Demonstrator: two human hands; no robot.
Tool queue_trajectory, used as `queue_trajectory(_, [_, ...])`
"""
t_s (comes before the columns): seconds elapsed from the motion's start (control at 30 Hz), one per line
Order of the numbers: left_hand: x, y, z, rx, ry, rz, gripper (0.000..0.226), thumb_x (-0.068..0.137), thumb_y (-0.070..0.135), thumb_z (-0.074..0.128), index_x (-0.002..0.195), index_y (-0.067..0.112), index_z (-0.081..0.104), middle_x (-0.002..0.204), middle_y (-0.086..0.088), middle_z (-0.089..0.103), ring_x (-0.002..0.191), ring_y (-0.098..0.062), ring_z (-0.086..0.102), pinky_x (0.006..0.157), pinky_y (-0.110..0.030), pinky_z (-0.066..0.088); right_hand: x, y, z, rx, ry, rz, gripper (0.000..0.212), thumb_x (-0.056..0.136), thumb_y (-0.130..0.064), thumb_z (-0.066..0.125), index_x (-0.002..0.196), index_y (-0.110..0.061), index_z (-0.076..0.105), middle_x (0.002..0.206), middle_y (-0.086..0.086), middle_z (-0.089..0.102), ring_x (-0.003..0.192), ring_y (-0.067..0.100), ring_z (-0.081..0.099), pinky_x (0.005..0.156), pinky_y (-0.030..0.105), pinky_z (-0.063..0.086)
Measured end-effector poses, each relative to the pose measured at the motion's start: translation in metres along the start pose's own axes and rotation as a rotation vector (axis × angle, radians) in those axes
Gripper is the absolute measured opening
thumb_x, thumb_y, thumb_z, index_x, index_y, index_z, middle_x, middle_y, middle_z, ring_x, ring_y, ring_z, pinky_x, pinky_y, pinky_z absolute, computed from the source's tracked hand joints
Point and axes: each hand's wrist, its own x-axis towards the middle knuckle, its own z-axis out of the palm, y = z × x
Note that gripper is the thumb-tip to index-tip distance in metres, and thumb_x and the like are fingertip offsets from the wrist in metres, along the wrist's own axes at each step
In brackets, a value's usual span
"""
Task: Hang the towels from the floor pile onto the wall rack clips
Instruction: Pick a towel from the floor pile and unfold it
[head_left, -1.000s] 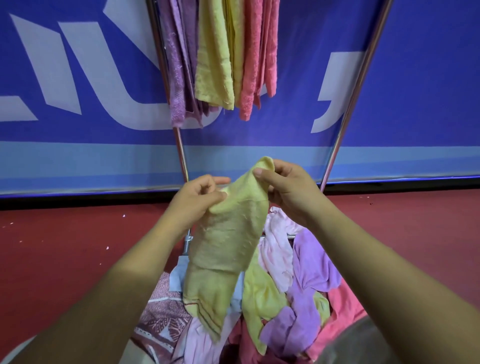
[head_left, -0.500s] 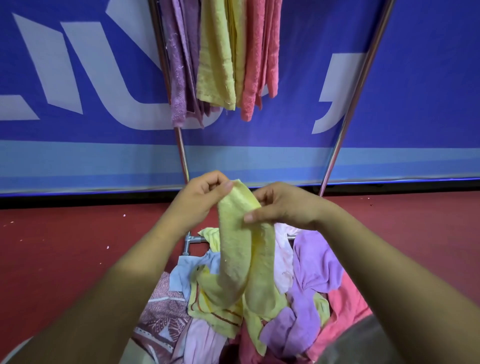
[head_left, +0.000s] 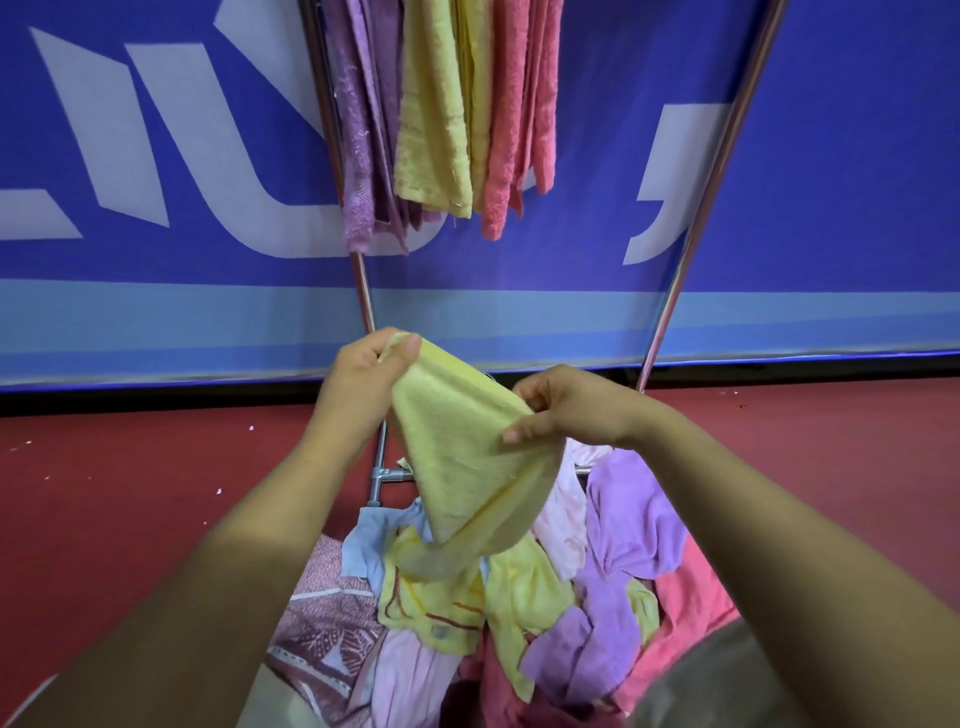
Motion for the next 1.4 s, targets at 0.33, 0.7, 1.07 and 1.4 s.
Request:
queue_trajectory(0.33, [0.014,-0.025,-0.028,0.27,0.365,-0.057,0.035,0.091,0.04,0.052,0.077,0.008,0.056,0.067,-0.003,0.048,0.066,-0.017,0.043,0.063,-0.033,0.035,0.0,0.029,-0.025,-0.59,0.284,0.348,0.031,0.079,-0.028,0.076,0.081,0.001,0.065,0.07,0.008,0.049,0.061,0.021,0.041,0.052,0.029,0.032])
queue_trajectory(0.7, [0.015,-0.031,-0.038,0.365,0.498,-0.11,0.026,0.095,0.03,0.053,0.085,0.009,0.064,0.072,-0.002,0.058,0.071,-0.021,0.05,0.064,-0.033,0.039,-0.002,0.04,-0.039,-0.248,0.59,0.273,0.037,0.075,-0.024,0.086,0.063,-0.01,0.054,0.053,0.002,0.045,0.047,0.016,0.037,0.047,0.026,0.03])
queue_trajectory(1.07, [-0.004,-0.005,-0.006,-0.148,-0.344,-0.272,0.024,0.094,-0.004,0.051,0.095,0.008,0.072,0.085,-0.007,0.068,0.068,-0.016,0.063,0.062,-0.025,0.057,0.0,0.014,-0.025,0.537,0.652,-0.099,0.001,0.092,-0.005,0.068,0.092,-0.004,0.067,0.078,0.014,0.066,0.068,0.028,0.063,0.068,0.035,0.058])
queue_trajectory(1.4, [-0.011,0.001,0.014,-0.122,-0.359,-0.072,0.013,0.09,-0.001,0.06,0.098,0.002,0.071,0.087,-0.014,0.074,0.08,-0.016,0.07,0.08,-0.024,0.057,0.005,-0.013,0.007,0.561,0.527,-0.143,0.006,0.094,0.003,0.062,0.099,0.003,0.064,0.078,0.018,0.068,0.063,0.022,0.07,0.067,0.031,0.06])
